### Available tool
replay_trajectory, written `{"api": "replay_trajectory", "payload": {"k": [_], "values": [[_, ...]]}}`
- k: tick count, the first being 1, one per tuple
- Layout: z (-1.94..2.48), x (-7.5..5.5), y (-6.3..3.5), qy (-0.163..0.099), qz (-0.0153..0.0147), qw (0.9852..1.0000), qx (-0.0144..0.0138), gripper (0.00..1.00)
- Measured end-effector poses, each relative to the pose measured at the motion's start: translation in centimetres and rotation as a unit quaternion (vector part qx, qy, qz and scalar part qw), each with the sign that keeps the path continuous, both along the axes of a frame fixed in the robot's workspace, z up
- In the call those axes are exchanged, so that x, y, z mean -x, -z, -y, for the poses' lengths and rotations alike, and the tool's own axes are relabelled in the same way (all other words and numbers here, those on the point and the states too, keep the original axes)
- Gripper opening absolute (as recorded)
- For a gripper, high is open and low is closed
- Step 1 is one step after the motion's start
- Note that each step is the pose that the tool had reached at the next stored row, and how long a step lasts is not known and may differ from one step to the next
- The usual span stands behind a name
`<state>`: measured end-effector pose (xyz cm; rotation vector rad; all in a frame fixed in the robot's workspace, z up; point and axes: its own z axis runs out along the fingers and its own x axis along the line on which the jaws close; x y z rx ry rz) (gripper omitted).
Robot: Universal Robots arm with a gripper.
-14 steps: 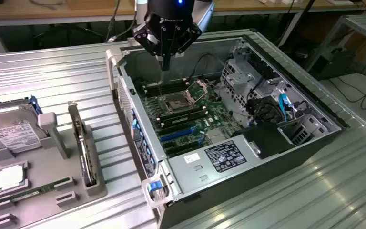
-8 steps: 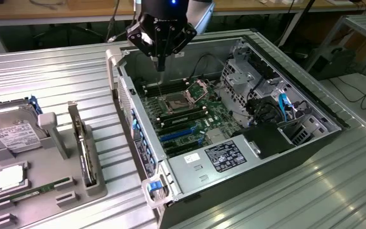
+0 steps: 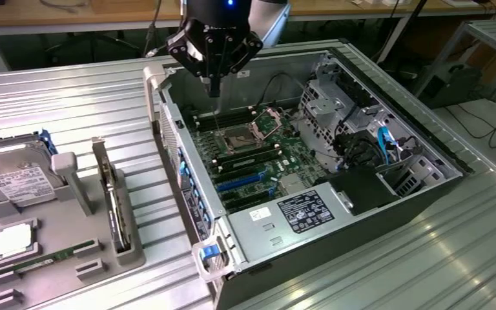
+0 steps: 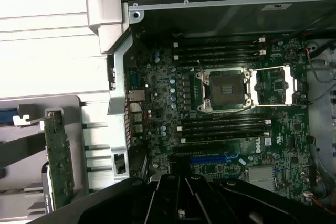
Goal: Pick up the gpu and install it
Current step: 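Reach for the gpu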
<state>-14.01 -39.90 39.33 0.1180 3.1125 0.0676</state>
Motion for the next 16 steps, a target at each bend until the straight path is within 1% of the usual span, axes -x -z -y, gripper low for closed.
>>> {"api": "replay_trajectory", "payload": {"k": [16], "values": [[0.0, 1.5, 0.01, 0.0, 0.0, 1.0, -0.0001, 0.11]]}}
